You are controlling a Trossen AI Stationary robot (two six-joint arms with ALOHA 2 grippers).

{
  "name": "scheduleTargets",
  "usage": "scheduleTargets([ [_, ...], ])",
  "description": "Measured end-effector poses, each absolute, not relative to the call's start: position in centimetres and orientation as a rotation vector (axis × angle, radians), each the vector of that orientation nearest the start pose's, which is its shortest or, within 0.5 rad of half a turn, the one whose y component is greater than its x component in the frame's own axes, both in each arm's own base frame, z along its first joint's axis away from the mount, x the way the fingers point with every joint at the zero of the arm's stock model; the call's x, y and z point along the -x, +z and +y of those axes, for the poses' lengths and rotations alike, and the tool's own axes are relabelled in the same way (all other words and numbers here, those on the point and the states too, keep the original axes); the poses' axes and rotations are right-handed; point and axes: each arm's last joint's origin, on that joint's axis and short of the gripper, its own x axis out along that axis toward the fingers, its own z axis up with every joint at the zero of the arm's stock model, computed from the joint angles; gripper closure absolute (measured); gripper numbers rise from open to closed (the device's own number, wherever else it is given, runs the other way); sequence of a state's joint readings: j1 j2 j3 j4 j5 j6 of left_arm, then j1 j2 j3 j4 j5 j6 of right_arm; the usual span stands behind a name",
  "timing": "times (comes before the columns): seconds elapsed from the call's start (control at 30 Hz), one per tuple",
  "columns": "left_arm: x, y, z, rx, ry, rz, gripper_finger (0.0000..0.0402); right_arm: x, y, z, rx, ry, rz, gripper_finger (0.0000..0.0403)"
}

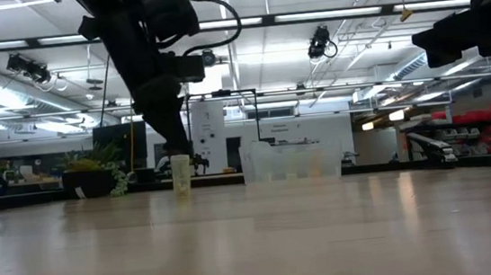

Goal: Pick and place medicine bottles into bin by pill shape (circle, oval)
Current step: Put the yellow pill bottle into the top transparent bin

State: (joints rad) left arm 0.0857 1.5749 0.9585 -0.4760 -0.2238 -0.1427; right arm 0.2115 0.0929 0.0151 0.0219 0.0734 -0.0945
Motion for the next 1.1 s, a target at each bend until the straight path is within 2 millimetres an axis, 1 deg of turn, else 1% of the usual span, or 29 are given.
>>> scheduleTargets([
  [0.1, -29.8, 19.1, 3.1, 0.003, 0.364, 1.069, 0.0114, -10.1, 16.3, 1.9, 0.103, 0.141, 0.049, 0.023],
  [0.23, -29.8, 19.0, 3.0, 0.009, 0.37, 1.071, 0.0111, -10.1, 16.3, 1.9, 0.103, 0.14, 0.05, 0.023],
  [0.33, -30.0, 18.3, 3.0, 0.028, 0.378, 1.098, 0.0111, -10.1, 16.3, 1.9, 0.103, 0.141, 0.052, 0.023],
  [0.47, -30.3, 16.8, 3.0, 0.019, 0.379, 1.155, 0.0111, -10.1, 16.3, 1.9, 0.103, 0.141, 0.055, 0.023],
  [0.67, -30.6, 15.6, 3.1, 0.014, 0.381, 1.187, 0.0117, -10.1, 16.2, 1.9, 0.104, 0.141, 0.06, 0.023],
  [0.83, -30.7, 15.5, 3.1, 0.021, 0.387, 1.185, 0.015, -10.1, 16.2, 1.9, 0.105, 0.141, 0.066, 0.023],
  [1.1, -30.7, 15.5, 3.3, 0.06, 0.415, 1.171, 0.0236, -10.1, 16.1, 1.9, 0.106, 0.142, 0.073, 0.023],
])
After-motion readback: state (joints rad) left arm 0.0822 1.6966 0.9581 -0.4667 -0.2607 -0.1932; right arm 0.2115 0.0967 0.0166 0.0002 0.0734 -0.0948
